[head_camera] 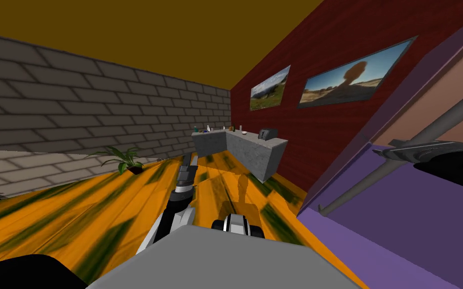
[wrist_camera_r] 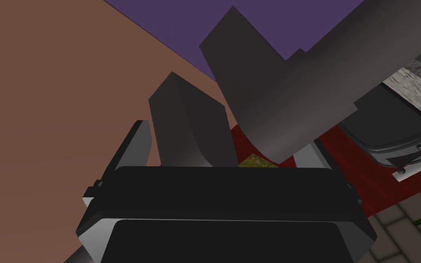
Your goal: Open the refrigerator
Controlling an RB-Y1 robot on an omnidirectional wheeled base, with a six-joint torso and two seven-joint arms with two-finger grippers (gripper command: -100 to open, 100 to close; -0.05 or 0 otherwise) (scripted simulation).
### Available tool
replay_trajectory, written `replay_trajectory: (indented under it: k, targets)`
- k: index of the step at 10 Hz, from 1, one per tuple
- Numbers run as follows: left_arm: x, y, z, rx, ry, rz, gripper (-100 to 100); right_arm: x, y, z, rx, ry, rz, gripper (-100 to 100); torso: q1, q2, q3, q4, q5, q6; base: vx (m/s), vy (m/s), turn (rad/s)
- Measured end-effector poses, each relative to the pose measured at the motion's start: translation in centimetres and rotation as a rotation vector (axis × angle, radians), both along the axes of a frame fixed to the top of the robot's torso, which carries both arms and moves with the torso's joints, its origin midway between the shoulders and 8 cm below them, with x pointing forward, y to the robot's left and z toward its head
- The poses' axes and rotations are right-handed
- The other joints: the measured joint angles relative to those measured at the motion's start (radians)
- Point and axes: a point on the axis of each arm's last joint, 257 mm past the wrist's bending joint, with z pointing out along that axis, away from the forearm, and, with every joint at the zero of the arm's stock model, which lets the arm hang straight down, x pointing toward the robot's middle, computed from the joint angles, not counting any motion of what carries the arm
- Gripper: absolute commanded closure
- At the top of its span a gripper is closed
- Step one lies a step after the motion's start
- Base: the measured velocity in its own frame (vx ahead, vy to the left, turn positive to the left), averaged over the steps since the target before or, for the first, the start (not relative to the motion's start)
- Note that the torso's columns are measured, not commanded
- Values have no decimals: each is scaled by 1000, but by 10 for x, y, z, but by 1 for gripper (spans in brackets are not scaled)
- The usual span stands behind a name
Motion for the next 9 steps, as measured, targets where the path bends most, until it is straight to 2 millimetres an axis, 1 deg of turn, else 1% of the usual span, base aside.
replay_trajectory:
  k: [1,2,4,5,6,7,8,9]
  targets:
    - [0,0,0,0,0,0,0,-7,-11,5,2,-11,-29,-100,0,-3,-2,-1,0,-1,-76,17,127]
    - [0,0,0,0,0,0,0,-13,-21,5,-3,-13,-48,-100,-2,-8,-5,-2,-1,3,0,19,-44]
    - [0,0,0,0,0,0,0,-18,-25,7,-10,-9,-58,-100,-3,-9,-6,-2,-1,2,20,8,-15]
    - [0,0,0,0,0,0,0,-18,-25,7,-9,-11,-58,100,-3,-5,-3,-1,-1,2,130,-25,-372]
    - [0,0,0,0,1,1,0,-9,-11,5,-10,-6,-25,100,-5,-7,-3,-2,-3,4,180,-25,-342]
    - [0,0,0,0,1,1,0,-1,-1,0,1,-4,4,100,-10,-7,-4,-2,-4,6,107,-11,-125]
    - [0,0,0,0,1,1,0,3,2,-1,5,-2,13,100,-11,-4,-2,-2,-6,1,146,-54,-330]
    - [0,0,0,1,1,1,0,16,19,-1,7,-1,53,100,-11,-5,-3,-2,-5,3,159,-39,-362]
